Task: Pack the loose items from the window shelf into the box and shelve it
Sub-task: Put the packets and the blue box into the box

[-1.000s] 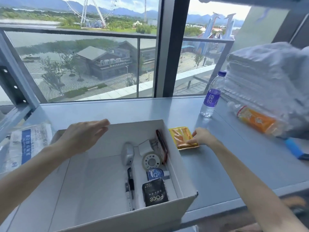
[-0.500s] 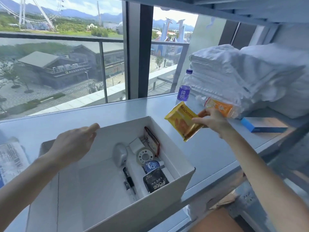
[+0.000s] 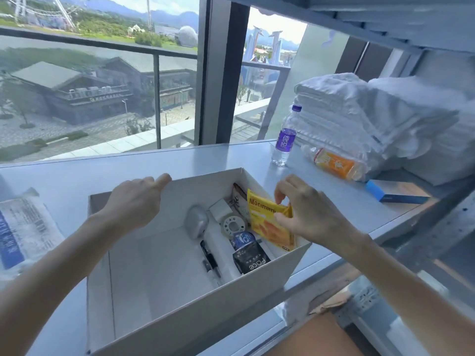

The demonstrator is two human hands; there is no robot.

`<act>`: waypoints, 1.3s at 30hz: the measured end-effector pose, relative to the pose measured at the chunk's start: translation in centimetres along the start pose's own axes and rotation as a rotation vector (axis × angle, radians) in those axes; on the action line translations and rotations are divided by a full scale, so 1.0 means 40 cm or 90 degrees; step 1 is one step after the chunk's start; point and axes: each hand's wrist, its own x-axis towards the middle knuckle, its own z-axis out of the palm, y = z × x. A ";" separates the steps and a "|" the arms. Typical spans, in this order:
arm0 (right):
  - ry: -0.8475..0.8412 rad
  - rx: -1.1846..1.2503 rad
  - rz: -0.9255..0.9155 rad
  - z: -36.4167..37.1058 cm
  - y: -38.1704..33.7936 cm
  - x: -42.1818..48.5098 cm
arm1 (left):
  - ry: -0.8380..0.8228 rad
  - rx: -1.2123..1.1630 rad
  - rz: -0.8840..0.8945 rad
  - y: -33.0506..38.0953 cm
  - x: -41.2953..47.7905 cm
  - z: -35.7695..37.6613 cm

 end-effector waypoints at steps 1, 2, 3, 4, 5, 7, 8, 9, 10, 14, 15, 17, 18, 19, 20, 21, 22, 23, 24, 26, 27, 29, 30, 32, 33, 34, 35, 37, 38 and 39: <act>-0.001 -0.027 -0.013 0.009 -0.010 0.000 | -0.011 -0.007 0.003 -0.001 0.001 0.004; -0.006 -0.045 -0.020 0.017 -0.017 0.001 | -0.012 -0.005 0.009 -0.006 0.006 0.012; -0.010 -0.056 -0.024 0.025 -0.022 0.002 | -0.009 0.001 0.014 -0.007 0.003 0.015; -0.010 -0.064 -0.027 0.030 -0.026 0.003 | 0.000 -0.005 0.020 -0.010 0.003 0.018; -0.005 -0.074 -0.033 0.033 -0.028 0.003 | 0.005 -0.011 0.020 -0.011 0.002 0.016; 0.005 -0.114 -0.055 0.033 -0.032 0.004 | 0.004 -0.018 0.028 -0.007 0.000 0.015; 0.004 -0.136 -0.067 0.034 -0.033 0.003 | 0.003 -0.022 0.027 -0.007 0.000 0.014; -0.002 -0.151 -0.077 0.037 -0.034 0.005 | -0.001 -0.019 0.026 -0.007 -0.001 0.012; -0.018 -0.163 -0.085 0.039 -0.034 0.007 | -0.003 -0.022 0.026 -0.008 -0.001 0.011; -0.080 -0.227 -0.110 0.038 -0.024 0.024 | -0.006 -0.031 0.022 -0.004 -0.002 0.010; -0.081 -0.236 -0.120 0.039 -0.023 0.028 | -0.008 -0.032 0.022 -0.004 -0.003 0.009; -0.043 -0.271 -0.156 0.039 -0.026 0.035 | -0.008 -0.027 0.023 -0.008 -0.002 0.010; -0.017 -0.278 -0.159 0.039 -0.026 0.036 | -0.009 -0.025 0.024 -0.009 -0.001 0.010; -0.015 -0.278 -0.159 0.041 -0.025 0.038 | -0.010 -0.025 0.025 -0.009 0.000 0.011; -0.008 -0.277 -0.158 0.044 -0.026 0.039 | -0.012 -0.028 0.024 -0.008 0.000 0.012; -0.009 -0.271 -0.162 0.049 -0.026 0.040 | -0.013 -0.031 0.022 -0.007 0.000 0.011; -0.015 -0.267 -0.164 0.050 -0.026 0.039 | -0.015 -0.033 0.020 -0.006 -0.001 0.009; -0.023 -0.253 -0.169 0.047 -0.029 0.037 | -0.017 -0.033 0.018 -0.006 -0.002 0.007; -0.030 -0.233 -0.163 0.044 -0.028 0.034 | -0.019 -0.033 0.018 -0.006 -0.003 0.005; -0.015 -0.203 -0.153 0.043 -0.019 0.032 | -0.020 -0.034 0.023 -0.006 -0.005 0.003; -0.019 -0.194 -0.154 0.039 -0.023 0.030 | -0.021 -0.034 0.025 -0.006 -0.006 0.004; -0.046 -0.210 -0.165 0.039 -0.028 0.026 | -0.022 -0.036 0.025 -0.007 -0.007 0.001; -0.086 -0.211 -0.164 0.042 -0.028 0.025 | -0.024 -0.036 0.024 -0.006 -0.007 -0.001; -0.109 -0.186 -0.160 0.049 -0.012 0.020 | -0.030 -0.036 0.025 -0.004 -0.009 -0.007; -0.095 -0.163 -0.160 0.049 -0.008 0.020 | -0.033 -0.035 0.025 -0.002 -0.011 -0.009; -0.069 -0.143 -0.162 0.045 -0.007 0.019 | -0.036 -0.033 0.024 0.000 -0.014 -0.012; -0.039 -0.125 -0.166 0.042 -0.005 0.018 | -0.040 -0.030 0.023 0.001 -0.016 -0.015; -0.013 -0.105 -0.173 0.040 -0.001 0.018 | -0.044 -0.021 0.026 0.004 -0.016 -0.019; -0.004 -0.094 -0.185 0.042 0.001 0.017 | -0.046 -0.020 0.029 0.004 -0.016 -0.019; -0.004 -0.081 -0.194 0.043 0.000 0.017 | -0.049 -0.021 0.032 0.003 -0.016 -0.019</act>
